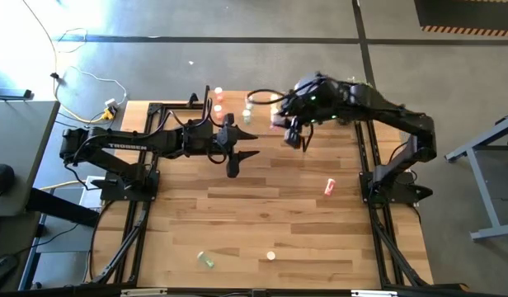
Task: Pick and place medicine bottles onto shelf by color
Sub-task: Put the bottom purple pill bottle on the shelf aligned with the other purple pill bottle
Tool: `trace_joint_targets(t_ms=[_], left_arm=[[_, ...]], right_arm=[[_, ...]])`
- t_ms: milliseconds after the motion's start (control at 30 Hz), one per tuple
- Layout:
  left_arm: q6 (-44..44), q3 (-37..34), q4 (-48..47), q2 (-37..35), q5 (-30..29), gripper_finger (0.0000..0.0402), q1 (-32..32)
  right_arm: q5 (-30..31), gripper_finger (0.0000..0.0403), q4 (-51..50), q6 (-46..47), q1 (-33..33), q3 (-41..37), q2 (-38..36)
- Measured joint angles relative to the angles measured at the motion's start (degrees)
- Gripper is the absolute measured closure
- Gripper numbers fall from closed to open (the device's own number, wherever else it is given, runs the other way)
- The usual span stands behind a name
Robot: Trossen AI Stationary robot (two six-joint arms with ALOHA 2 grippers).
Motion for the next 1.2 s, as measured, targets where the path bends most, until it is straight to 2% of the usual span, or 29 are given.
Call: trace_joint_targets(t_ms=[200, 400, 533, 633, 867, 1033, 1200], left_arm=[[0.63, 0.20, 0.02, 0.00, -1.16, 0.0190, 0.00], [1.57, 0.20, -0.01, 0.00, -2.61, 0.0190, 0.02], [1.59, 0.20, -0.01, 0.00, -2.99, 0.0190, 0.02], [1.55, 0.20, -0.01, 0.00, -2.99, 0.0190, 0.02], [1.38, 0.20, 0.01, 0.00, -2.99, 0.0190, 0.02], [0.51, 0.22, 0.00, 0.00, -2.97, 0.0190, 0.02], [0.51, 0.22, -0.01, 0.00, -2.99, 0.0190, 0.04]], right_arm=[[3.14, 0.0299, -2.00, 0.36, -2.99, 0.00, -4.93], [9.92, 0.0299, -3.21, -1.01, -5.97, 0.00, -11.19], [12.15, 0.0299, -4.71, -1.10, -7.98, -1.32, -15.79], [12.95, 0.0299, -2.28, 0.24, -9.27, -7.95, -20.55], [12.64, 0.0299, 13.04, 3.13, -12.78, -30.40, -30.18], [9.46, 0.0299, 18.66, 3.47, -15.93, -39.41, -30.14], [3.72, 0.0299, 22.62, 2.13, -19.14, -42.03, -25.96]])
